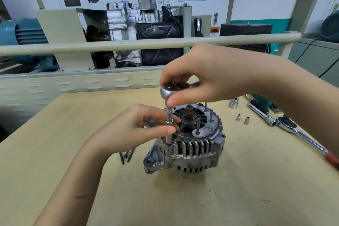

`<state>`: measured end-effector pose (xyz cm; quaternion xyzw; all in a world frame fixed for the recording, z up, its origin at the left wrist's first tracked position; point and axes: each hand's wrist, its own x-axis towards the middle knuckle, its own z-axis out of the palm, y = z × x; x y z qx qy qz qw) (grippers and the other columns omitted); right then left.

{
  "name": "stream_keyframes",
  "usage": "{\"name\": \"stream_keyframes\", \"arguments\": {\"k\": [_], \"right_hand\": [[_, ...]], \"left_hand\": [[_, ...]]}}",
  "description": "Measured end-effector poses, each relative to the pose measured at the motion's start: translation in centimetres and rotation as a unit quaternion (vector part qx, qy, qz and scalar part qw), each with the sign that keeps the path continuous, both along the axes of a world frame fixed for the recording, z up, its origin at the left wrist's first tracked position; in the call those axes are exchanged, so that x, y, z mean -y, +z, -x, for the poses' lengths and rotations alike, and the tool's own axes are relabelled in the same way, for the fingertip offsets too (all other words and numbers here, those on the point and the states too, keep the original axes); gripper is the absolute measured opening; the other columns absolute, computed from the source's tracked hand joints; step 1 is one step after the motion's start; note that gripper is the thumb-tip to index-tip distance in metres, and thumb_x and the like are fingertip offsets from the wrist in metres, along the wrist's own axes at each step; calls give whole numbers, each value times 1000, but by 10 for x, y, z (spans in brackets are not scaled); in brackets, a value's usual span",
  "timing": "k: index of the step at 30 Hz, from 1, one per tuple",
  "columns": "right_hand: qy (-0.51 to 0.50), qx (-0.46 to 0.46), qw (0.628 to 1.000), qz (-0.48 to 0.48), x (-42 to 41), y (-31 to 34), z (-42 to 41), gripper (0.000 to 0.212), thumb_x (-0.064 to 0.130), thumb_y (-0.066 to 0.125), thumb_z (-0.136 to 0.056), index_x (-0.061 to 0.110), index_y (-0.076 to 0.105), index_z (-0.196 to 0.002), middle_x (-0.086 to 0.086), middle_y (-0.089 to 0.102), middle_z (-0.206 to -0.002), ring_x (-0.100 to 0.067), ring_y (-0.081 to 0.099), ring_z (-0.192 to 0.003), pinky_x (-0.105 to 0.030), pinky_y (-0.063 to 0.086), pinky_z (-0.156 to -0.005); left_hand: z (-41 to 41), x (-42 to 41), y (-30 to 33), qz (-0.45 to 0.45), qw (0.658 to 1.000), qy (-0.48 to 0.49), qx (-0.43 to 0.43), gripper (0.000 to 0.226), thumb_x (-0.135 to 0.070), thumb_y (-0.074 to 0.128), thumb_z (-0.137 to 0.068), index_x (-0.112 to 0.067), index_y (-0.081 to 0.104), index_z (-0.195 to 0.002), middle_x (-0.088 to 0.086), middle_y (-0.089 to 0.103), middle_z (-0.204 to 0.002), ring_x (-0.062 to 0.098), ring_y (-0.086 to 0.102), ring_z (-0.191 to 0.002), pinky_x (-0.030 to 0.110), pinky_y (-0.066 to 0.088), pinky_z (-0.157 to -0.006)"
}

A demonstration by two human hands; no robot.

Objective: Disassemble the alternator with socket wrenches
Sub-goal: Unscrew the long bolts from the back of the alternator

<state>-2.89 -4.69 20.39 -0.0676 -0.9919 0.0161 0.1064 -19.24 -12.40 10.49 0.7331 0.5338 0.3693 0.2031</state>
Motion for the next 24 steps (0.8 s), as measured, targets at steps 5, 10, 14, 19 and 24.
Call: {"name": "stream_keyframes", "arguments": {"k": [5, 10, 14, 19, 24], "right_hand": [[22, 4, 1000, -1, 1, 0, 2, 25, 34, 61, -85, 15, 65, -101, 8, 65, -87, -6, 55, -82, -26, 43, -74], [-17, 9, 998, -56, 4, -1, 4, 43, 59, 40, -72, 20, 56, -83, 12, 47, -60, 1, 47, -62, -16, 36, -57], [-15, 12, 999, -36, 2, -2, 4, 44, 57, 41, -73, 19, 57, -87, 13, 49, -64, -1, 46, -63, -16, 36, -59], [18, 12, 1000, -5, -1, 0, 3, 27, 36, 58, -85, 14, 63, -100, 10, 62, -84, -4, 50, -79, -21, 41, -69], [18, 8, 1000, -18, 1, 0, 4, 32, 44, 55, -83, 17, 64, -99, 10, 62, -82, -5, 51, -77, -21, 41, -67]], "left_hand": [[0, 3, 1, -7, 1000, -4, 4, 45, -43, 72, -75, 2, 69, -76, -1, 72, -84, 8, 67, -82, 22, 51, -73], [-3, 2, -1, -44, 999, 31, -6, 59, -53, 65, -65, 5, 53, -61, 27, 57, -70, 40, 59, -76, 48, 45, -72], [-4, -1, -1, -37, 998, 46, -10, 41, -43, 68, -69, -4, 57, -62, 17, 63, -70, 35, 62, -82, 42, 45, -74], [-2, 4, 3, 19, 1000, -10, -8, 8, -35, 65, -78, -28, 69, -76, -14, 71, -90, 0, 65, -82, 9, 46, -72], [-1, 5, 3, 14, 1000, 2, 8, 12, -34, 71, -74, -24, 70, -67, -5, 72, -84, 4, 67, -82, 15, 50, -73]]}}
